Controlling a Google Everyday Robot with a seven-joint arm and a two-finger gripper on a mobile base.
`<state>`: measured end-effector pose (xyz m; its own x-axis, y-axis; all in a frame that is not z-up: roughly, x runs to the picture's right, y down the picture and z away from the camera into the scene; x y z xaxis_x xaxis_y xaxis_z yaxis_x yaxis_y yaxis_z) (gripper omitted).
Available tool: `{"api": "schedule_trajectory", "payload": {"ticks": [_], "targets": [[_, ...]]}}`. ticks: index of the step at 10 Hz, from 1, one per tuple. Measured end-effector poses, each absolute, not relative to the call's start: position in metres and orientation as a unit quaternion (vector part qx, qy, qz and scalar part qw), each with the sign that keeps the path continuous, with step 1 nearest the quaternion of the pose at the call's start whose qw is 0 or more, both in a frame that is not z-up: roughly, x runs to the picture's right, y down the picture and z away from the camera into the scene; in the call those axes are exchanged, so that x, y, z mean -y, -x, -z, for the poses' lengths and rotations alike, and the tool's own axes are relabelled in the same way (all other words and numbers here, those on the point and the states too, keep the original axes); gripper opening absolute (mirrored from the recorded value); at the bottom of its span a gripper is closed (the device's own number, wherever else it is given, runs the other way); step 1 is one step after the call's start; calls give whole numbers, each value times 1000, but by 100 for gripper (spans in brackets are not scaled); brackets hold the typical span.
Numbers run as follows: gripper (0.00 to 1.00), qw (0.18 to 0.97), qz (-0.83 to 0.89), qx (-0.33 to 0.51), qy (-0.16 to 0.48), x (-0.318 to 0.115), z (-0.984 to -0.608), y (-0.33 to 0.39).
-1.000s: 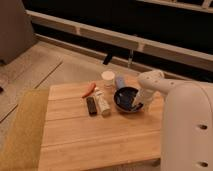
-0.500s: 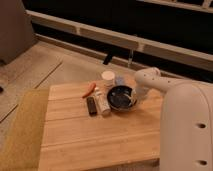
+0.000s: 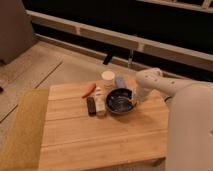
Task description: Drag the ceramic bowl in a circle
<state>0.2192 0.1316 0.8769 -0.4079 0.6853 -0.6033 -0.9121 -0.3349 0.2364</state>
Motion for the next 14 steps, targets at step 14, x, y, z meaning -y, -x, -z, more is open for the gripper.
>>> {"api": "schedule_trajectory", "payload": {"ticks": [14], "targets": [[0, 516, -786, -290, 176, -67, -925, -243]]}}
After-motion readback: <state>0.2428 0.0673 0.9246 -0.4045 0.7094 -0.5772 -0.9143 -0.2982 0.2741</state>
